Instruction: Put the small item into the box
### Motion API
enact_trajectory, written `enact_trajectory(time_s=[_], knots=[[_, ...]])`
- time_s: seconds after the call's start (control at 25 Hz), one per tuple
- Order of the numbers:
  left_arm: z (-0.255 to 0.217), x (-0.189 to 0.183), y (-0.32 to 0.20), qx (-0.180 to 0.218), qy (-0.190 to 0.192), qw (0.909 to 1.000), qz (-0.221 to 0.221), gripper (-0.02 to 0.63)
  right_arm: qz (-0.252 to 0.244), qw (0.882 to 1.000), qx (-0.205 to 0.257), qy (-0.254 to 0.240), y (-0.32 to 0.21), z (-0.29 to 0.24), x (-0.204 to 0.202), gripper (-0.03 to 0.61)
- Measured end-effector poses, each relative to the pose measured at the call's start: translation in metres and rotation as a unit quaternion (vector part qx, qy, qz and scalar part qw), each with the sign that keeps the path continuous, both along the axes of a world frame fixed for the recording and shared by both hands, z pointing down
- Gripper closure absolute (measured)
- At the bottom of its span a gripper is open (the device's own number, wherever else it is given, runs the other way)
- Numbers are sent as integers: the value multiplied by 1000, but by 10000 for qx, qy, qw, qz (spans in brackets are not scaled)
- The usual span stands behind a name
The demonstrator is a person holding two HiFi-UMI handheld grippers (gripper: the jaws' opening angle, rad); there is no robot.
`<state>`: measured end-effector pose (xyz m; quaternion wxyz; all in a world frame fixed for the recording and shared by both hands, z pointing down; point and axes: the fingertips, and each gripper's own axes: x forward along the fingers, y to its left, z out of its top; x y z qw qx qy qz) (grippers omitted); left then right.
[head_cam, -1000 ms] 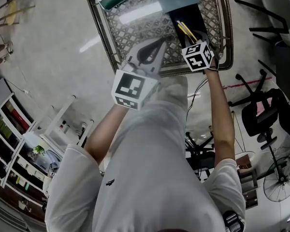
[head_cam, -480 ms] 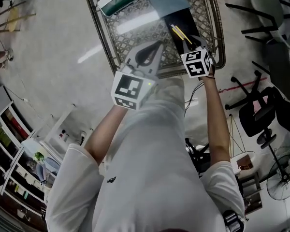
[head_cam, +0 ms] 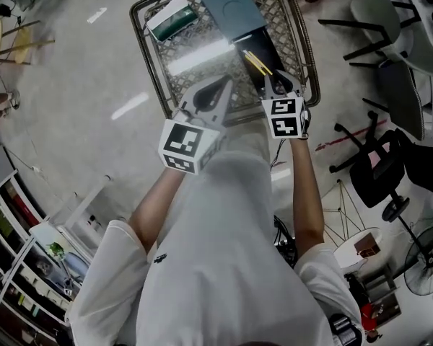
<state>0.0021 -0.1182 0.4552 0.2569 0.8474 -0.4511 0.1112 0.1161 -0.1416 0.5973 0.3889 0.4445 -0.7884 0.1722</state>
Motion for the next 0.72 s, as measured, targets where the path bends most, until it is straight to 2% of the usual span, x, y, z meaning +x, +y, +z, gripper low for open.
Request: enact_trajectory(time_s=[0.28, 0.72], knots=[[-29, -12, 8, 286, 44, 9996, -63, 612, 368, 9977, 440, -359, 16, -63, -3, 537], [-91, -34, 34, 794, 209, 9966, 46, 612, 837, 9831, 1276, -1010, 44, -177, -10, 548]])
